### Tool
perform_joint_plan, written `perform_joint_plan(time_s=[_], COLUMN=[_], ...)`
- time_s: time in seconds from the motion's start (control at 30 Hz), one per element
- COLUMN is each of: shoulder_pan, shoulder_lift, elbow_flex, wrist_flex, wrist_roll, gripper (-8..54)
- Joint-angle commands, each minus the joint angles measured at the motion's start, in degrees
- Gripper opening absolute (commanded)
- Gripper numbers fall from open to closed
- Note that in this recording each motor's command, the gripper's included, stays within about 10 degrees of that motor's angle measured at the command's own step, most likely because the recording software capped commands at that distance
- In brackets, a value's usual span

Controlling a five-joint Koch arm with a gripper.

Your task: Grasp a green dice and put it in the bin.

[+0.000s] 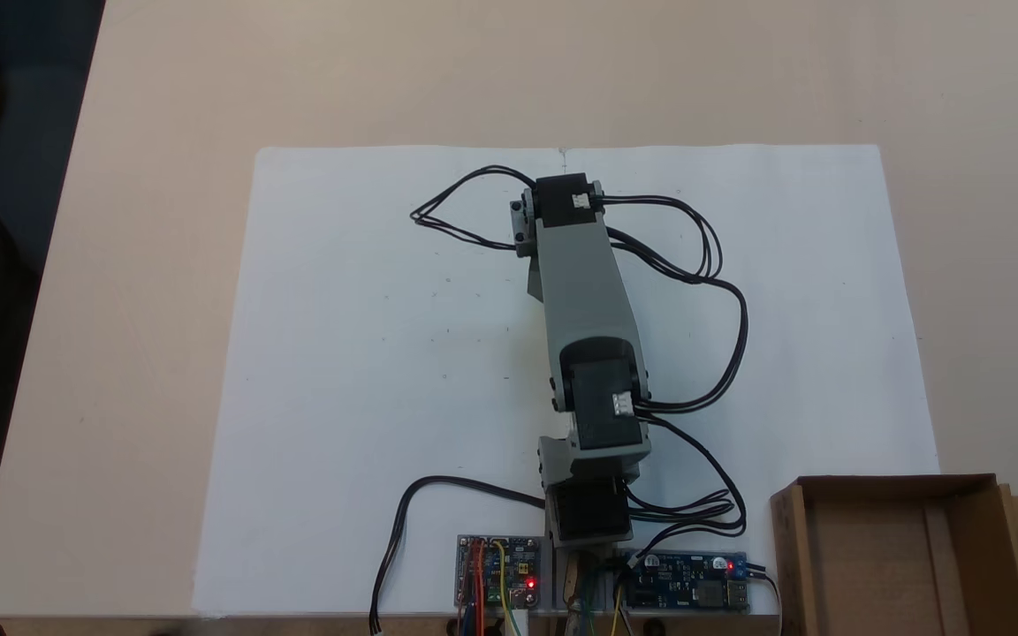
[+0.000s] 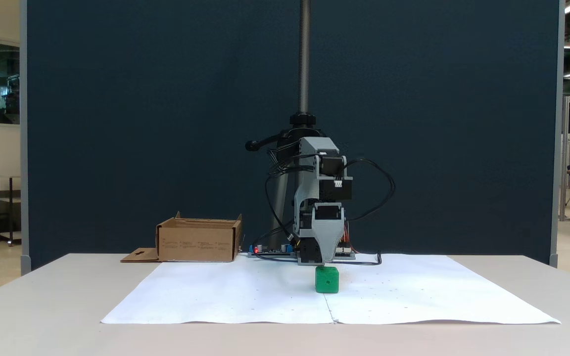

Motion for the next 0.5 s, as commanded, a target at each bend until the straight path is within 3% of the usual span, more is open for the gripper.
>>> perform_joint_plan(time_s=[0.0, 0.47], shoulder_pan=[-1.05, -1.23], shoulder_lift=[0.70, -1.58], elbow_flex=[-0.26, 0.70], wrist_flex=[-1.67, -2.37], wrist_roll=[-4.66, -10.11], gripper=[41.4, 41.6])
